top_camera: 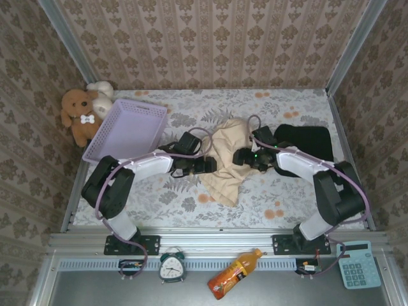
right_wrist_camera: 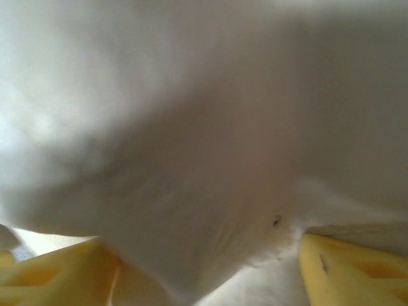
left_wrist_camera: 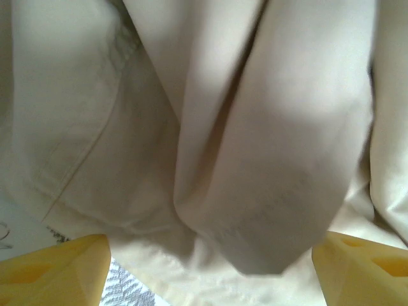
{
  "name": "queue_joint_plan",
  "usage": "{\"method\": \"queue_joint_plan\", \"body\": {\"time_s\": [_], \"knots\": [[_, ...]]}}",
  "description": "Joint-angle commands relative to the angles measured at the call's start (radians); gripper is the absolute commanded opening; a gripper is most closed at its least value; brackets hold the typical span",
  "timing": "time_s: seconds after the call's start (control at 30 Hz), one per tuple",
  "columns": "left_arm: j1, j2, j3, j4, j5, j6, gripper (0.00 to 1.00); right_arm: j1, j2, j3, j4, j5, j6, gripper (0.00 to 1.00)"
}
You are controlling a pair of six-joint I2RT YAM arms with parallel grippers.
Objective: Fold and stack the mixed laundry pile
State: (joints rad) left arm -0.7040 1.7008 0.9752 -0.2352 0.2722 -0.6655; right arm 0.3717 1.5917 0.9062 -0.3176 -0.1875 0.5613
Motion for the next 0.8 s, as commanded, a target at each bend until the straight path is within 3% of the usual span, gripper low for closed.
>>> {"method": "queue_joint_plan", "body": {"time_s": [0.0, 0.07, 0.1, 0.2, 0.33, 0.5, 0.63, 0.77], "knots": [[-0.007, 0.043, 0.072, 0.029, -0.03, 0.029, 0.66, 0.001, 0.033, 0.065, -0.09, 0.148, -0.016, 0.37], [-0.003, 0.06, 0.112, 0.034, -0.057, 0.066, 0.47, 0.001, 0.012, 0.083, -0.097, 0.159, -0.021, 0.03], [0.001, 0.068, 0.129, 0.03, -0.072, 0.079, 0.39, 0.001, -0.002, 0.089, -0.101, 0.166, -0.023, 0.0], [0.03, 0.083, 0.168, 0.027, -0.058, 0.098, 0.0, -0.007, -0.067, 0.114, -0.125, 0.18, -0.042, 0.0], [0.07, 0.009, 0.216, -0.044, -0.067, 0.163, 0.0, -0.047, -0.172, 0.193, -0.191, 0.148, -0.085, 0.0], [0.165, -0.175, 0.369, -0.238, -0.222, 0.33, 0.0, -0.146, -0.307, 0.372, -0.29, 0.112, -0.16, 0.0], [0.28, -0.34, 0.433, -0.202, -0.204, 0.363, 0.04, -0.212, -0.375, 0.511, -0.319, 0.019, -0.184, 0.0], [0.295, -0.424, 0.541, -0.219, -0.198, 0.418, 0.08, -0.215, -0.414, 0.613, -0.329, -0.137, -0.181, 0.0]]}}
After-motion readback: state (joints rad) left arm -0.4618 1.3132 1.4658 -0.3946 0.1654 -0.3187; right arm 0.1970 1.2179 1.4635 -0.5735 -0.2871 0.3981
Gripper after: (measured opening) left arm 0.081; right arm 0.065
